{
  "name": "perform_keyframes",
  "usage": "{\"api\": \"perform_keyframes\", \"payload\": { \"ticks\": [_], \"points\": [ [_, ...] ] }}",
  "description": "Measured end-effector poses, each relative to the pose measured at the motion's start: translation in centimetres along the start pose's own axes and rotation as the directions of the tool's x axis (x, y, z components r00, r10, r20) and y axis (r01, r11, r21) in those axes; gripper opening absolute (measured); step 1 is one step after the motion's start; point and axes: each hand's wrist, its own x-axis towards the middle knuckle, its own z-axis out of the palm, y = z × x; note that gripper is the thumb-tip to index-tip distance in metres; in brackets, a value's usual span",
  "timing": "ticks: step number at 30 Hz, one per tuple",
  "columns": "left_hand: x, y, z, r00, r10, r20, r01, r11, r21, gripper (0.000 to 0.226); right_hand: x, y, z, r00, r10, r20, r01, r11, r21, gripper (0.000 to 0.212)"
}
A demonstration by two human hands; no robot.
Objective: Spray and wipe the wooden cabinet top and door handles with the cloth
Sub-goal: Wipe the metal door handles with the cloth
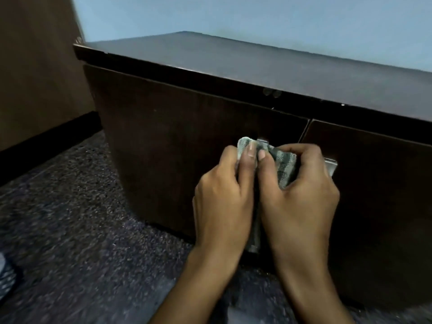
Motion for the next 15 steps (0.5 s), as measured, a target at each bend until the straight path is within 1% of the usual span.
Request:
{"api": "perform_keyframes", "payload": {
  "ticks": [3, 7, 9, 15],
  "points": [
    [0.2, 0.1, 0.2, 1.000, -0.031, 0.000, 0.031, 0.999, 0.021, 0.037, 0.3, 0.1, 0.2, 1.000, -0.001, -0.004, 0.001, 0.998, -0.061, 0.014],
    [0.0, -0.1, 0.3, 1.000, -0.031, 0.003, 0.031, 0.999, 0.025, 0.036, 0.8, 0.1, 0.1, 0.995, 0.070, 0.068, -0.065, 0.995, -0.078, 0.017],
    [-0.5, -0.4, 0.3, 0.999, -0.038, 0.001, 0.038, 0.999, 0.010, 0.036, 0.6, 0.1, 0.0, 0.993, 0.083, 0.087, -0.076, 0.994, -0.080, 0.018],
    [-2.3, -1.9, 0.6, 0.996, -0.086, 0.013, 0.086, 0.996, 0.006, 0.041, -1.4, 0.8, 0.3, 0.993, 0.086, 0.082, -0.077, 0.992, -0.104, 0.016]
  ]
}}
